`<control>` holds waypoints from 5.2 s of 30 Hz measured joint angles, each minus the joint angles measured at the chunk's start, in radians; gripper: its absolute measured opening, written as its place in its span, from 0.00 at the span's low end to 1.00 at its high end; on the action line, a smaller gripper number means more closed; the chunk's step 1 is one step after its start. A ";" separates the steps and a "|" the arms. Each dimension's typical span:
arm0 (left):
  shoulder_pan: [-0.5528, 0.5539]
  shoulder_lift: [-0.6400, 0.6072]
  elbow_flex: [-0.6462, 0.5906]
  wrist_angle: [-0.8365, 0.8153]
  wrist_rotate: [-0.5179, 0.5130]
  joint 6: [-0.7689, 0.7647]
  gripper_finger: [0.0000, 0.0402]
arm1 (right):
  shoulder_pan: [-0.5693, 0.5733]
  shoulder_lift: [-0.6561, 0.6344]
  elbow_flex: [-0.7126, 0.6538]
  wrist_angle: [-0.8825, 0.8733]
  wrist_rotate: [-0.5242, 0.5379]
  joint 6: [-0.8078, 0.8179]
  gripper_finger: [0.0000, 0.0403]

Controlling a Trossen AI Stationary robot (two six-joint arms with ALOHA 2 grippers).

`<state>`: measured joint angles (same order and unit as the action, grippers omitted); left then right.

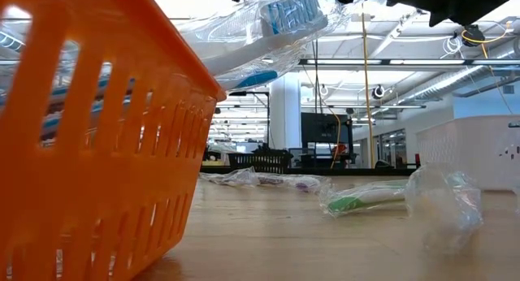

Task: Pick & Place Toothbrushes
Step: Put the blue toothbrush into the orange bin, then put the green toothbrush into the black bin

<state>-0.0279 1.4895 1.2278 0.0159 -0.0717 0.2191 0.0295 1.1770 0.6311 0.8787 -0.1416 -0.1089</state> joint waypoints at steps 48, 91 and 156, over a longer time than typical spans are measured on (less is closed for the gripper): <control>-0.005 -0.082 -0.002 -0.233 -0.069 -0.046 0.45 | 0.471 0.731 0.360 0.434 0.074 0.125 0.02; -0.064 -0.082 -0.002 -0.334 -0.060 -0.147 0.45 | 0.479 1.007 0.628 0.345 0.116 0.075 0.35; -0.064 -0.081 -0.002 -0.443 -0.060 -0.197 0.45 | 0.543 0.467 0.545 -1.122 0.459 0.392 0.39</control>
<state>-0.0921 1.4082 1.2259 -0.4267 -0.1322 0.0221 0.5728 1.6444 1.1759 -0.2431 0.3170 0.2829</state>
